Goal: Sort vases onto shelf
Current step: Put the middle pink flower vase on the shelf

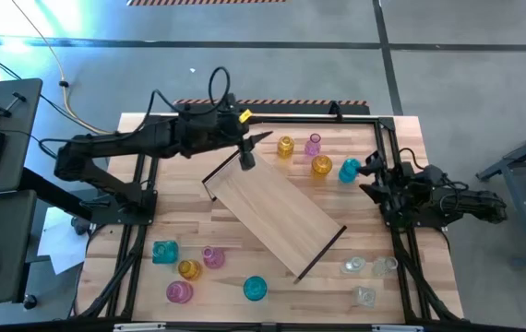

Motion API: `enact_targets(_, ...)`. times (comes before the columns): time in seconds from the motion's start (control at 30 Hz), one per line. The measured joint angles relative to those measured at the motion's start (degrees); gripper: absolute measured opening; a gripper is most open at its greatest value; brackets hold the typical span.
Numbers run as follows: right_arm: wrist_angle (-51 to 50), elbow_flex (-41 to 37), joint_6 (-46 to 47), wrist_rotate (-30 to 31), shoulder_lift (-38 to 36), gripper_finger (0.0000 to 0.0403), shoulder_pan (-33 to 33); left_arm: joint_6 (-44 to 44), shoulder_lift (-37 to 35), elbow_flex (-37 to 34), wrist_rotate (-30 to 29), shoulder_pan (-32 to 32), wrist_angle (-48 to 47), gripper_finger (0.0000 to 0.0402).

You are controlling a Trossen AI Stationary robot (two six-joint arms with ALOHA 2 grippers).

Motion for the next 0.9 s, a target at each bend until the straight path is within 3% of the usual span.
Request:
enact_targets(0.17, -0.28, 0.00, 0.12, 3.96, 0.00, 0.0229, 0.02, 6.76, 0.06, 0.00, -4.39, 0.00, -0.32, 0.0142)
enact_targets(0.53, -3.63, 5.24, -1.00, 5.36, 1.50, 0.0229, 0.02, 3.41, 0.21, 0.00, -6.37, -0.02, -0.68, 0.0142)
enact_targets(0.7, -10.45, 13.57, -5.80, 5.23, 8.17, 0.0229, 0.02, 2.28, 0.21, 0.00, -6.37, -0.02, -0.79, 0.0142)
enact_targets(0.9, -26.03, 28.01, -8.91, 5.21, 22.70, 0.0229, 0.02, -1.29, 0.21, 0.00, -6.38, -0.38, -3.76, 0.0142)
